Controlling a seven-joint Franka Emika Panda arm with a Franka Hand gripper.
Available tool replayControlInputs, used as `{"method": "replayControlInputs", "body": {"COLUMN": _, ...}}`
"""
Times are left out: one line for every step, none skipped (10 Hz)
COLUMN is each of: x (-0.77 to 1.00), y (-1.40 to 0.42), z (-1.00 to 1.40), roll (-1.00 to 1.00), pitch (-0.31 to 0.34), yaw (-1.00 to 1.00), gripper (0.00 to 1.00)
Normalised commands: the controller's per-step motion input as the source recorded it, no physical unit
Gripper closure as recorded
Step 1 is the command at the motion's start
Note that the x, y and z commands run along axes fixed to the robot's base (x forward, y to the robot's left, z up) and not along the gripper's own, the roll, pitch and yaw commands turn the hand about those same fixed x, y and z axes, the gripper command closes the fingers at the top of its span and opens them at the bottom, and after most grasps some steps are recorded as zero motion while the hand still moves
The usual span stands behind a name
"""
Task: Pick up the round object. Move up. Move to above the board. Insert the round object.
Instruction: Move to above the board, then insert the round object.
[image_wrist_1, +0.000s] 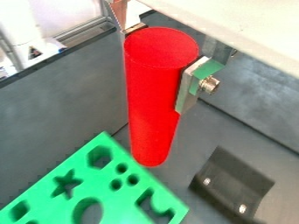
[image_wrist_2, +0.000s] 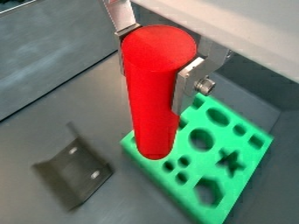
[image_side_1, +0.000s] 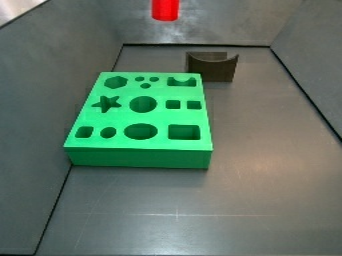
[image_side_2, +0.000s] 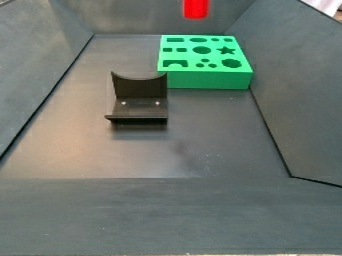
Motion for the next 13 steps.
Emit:
{"method": "replayControlInputs", "body": {"x": -0.03, "y": -1.0, "z": 0.19, "roll": -0.01, "pitch": 0.038, "yaw": 0.0, "gripper": 1.0}}
{"method": "replayControlInputs", "body": {"x": -0.03, "y": -1.0, "z": 0.2, "roll": -0.02, "pitch": 0.04, "yaw": 0.01, "gripper": 1.0}}
{"method": "replayControlInputs", "body": {"x": -0.02, "y": -1.0, "z": 0.2, "roll": 0.0, "pitch": 0.045, "yaw": 0.0, "gripper": 1.0}}
{"method": "replayControlInputs", "body": {"x": -0.01, "y": -1.0, "z": 0.21, "roll": -0.01, "pitch": 0.058, "yaw": 0.01, "gripper": 1.0}}
{"method": "replayControlInputs", "body": {"x": 0.0, "y": -1.0, "z": 0.21, "roll": 0.01, "pitch": 0.077, "yaw": 0.01, "gripper": 1.0}}
{"method": "replayControlInputs", "body": {"x": 0.04, "y": -0.91, "z": 0.2, "roll": 0.0, "pitch": 0.103, "yaw": 0.01, "gripper": 1.0}}
{"method": "replayControlInputs", "body": {"x": 0.06, "y": -0.54, "z": 0.12, "roll": 0.01, "pitch": 0.12, "yaw": 0.0, "gripper": 1.0}}
{"method": "replayControlInputs", "body": {"x": 0.07, "y": -0.37, "z": 0.09, "roll": 0.0, "pitch": 0.125, "yaw": 0.01, "gripper": 1.0}}
{"method": "replayControlInputs", "body": {"x": 0.06, "y": -0.2, "z": 0.06, "roll": 0.01, "pitch": 0.112, "yaw": 0.01, "gripper": 1.0}}
{"method": "replayControlInputs", "body": {"x": 0.0, "y": 0.0, "z": 0.0, "roll": 0.0, "pitch": 0.009, "yaw": 0.0, "gripper": 1.0}}
{"method": "replayControlInputs", "body": {"x": 0.0, "y": 0.0, "z": 0.0, "roll": -0.03, "pitch": 0.0, "yaw": 0.0, "gripper": 1.0}}
{"method": "replayControlInputs", "body": {"x": 0.0, "y": -0.04, "z": 0.0, "roll": 0.0, "pitch": -0.013, "yaw": 0.0, "gripper": 1.0}}
{"method": "replayControlInputs", "body": {"x": 0.03, "y": 0.19, "z": -0.42, "roll": 0.17, "pitch": -0.083, "yaw": 0.21, "gripper": 1.0}}
